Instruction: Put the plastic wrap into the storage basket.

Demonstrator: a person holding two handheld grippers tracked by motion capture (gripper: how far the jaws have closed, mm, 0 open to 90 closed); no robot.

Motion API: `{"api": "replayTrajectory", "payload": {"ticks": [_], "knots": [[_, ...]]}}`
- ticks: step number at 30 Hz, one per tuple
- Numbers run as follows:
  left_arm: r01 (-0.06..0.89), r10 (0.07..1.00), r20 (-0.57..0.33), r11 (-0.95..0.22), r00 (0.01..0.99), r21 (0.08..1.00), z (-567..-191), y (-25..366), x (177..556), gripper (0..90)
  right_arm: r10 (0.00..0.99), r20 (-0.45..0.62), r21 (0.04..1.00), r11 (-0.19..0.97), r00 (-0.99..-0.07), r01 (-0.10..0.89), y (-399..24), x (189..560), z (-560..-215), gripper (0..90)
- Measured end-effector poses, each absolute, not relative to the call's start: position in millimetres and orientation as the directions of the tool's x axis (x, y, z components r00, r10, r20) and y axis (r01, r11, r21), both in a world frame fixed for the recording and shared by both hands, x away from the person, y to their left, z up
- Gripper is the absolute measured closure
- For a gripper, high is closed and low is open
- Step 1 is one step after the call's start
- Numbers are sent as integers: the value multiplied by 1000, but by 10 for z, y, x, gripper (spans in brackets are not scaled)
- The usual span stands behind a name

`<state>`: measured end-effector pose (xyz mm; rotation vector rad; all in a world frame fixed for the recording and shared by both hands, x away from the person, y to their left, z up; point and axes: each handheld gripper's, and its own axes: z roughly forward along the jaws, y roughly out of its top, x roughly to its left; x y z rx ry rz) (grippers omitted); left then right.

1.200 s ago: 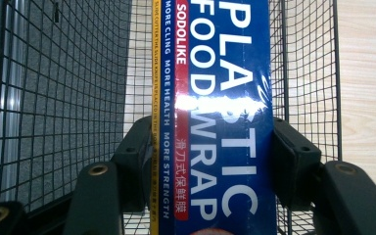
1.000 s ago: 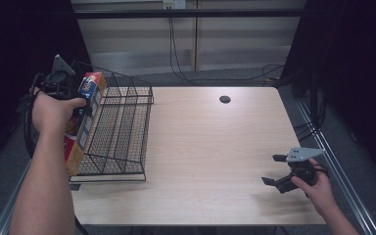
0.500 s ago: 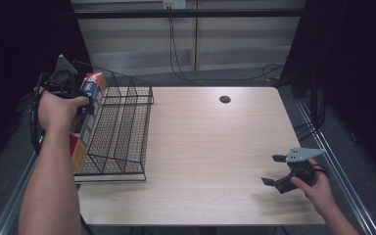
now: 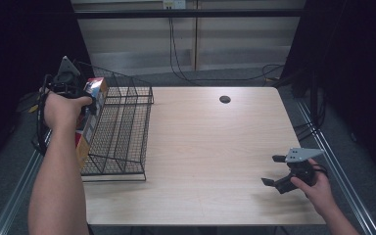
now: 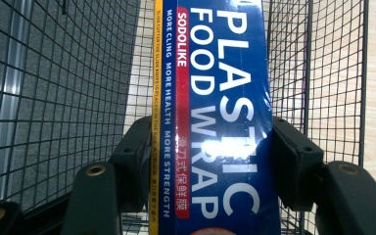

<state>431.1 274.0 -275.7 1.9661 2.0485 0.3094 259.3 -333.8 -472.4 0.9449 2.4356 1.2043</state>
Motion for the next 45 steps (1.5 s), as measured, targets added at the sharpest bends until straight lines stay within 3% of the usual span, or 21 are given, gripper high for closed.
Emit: {"api": "replayTrajectory", "payload": {"ticks": [13, 16, 20, 28, 45], "knots": [[931, 999, -22, 35, -29, 365, -2775, 2768, 4290, 403, 650, 50, 779, 450, -759, 436, -3314, 2597, -4726, 23], [936, 999, -37, 45, -34, 350, -2822, 2808, 4284, 393, 653, 48, 781, 447, -756, 436, -3318, 2595, -4722, 22], [896, 997, -71, 71, -44, 438, -2670, 2852, 4261, 389, 651, 53, 778, 448, -757, 440, -3319, 2598, -4734, 22], [893, 995, -97, 36, 8, 448, -2462, 2720, 4191, 365, 649, 47, 779, 452, -759, 435, -3310, 2591, -4720, 22], [882, 981, -173, 0, 92, 470, -2502, 2435, 4115, 271, 652, 48, 784, 445, -756, 433, -3325, 2582, -4705, 22]]}}
